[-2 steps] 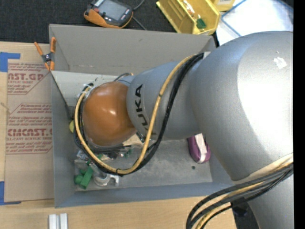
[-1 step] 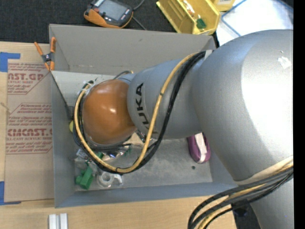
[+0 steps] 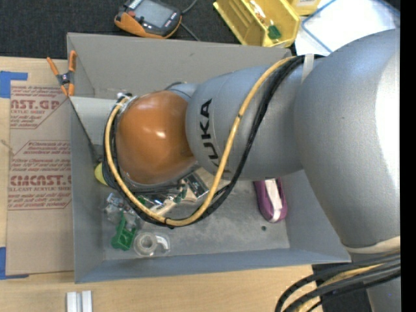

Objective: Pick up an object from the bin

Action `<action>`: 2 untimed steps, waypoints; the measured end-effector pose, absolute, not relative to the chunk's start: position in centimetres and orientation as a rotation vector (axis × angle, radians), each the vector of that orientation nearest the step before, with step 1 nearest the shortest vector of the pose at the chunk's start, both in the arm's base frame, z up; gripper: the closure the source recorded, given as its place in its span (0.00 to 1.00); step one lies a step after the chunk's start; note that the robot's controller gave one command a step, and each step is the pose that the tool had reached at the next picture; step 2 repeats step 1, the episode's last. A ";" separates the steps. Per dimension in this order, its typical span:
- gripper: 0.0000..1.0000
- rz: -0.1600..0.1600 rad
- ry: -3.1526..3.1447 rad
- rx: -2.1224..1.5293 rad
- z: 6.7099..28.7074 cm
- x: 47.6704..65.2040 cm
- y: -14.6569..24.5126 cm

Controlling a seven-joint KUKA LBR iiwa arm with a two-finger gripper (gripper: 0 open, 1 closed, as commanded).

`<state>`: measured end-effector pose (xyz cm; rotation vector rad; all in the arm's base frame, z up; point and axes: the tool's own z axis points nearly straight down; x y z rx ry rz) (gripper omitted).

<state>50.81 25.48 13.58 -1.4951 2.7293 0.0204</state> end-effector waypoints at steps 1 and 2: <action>1.00 0.024 2.734 -1.495 15.4 50.6 25.6; 1.00 0.024 2.734 -1.495 15.4 50.6 25.6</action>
Offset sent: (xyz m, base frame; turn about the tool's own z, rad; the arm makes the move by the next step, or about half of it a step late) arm -0.0018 -0.0005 0.0055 0.0008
